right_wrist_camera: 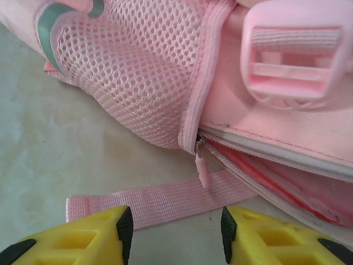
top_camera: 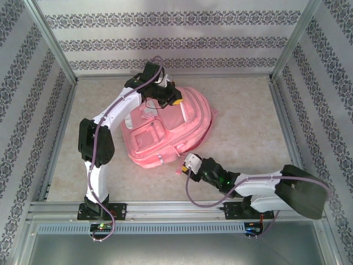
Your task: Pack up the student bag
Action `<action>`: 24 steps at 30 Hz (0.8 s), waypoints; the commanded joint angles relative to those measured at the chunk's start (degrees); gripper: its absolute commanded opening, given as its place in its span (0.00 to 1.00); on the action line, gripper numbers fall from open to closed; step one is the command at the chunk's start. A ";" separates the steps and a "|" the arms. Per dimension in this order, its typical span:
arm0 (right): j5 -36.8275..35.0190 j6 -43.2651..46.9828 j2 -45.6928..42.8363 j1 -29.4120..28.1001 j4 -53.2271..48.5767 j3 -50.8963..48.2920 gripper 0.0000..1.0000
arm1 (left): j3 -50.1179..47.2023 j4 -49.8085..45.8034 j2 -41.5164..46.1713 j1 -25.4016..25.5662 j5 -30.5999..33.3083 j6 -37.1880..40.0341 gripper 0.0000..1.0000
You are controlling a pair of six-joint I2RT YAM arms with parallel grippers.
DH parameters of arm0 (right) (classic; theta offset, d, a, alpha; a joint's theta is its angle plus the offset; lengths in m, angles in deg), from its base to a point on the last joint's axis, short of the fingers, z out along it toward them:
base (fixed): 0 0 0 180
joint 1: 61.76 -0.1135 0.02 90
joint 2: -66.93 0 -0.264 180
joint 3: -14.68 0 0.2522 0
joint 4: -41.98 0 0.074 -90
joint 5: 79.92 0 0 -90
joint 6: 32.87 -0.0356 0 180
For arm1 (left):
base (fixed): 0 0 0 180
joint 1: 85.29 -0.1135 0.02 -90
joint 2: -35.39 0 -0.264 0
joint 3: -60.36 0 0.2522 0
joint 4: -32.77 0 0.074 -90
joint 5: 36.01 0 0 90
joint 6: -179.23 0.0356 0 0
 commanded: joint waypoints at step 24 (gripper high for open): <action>-10.14 2.16 23.77 1.66 19.83 7.99 0.32 | -3.50 8.16 5.31 -2.09 -6.37 -1.86 0.00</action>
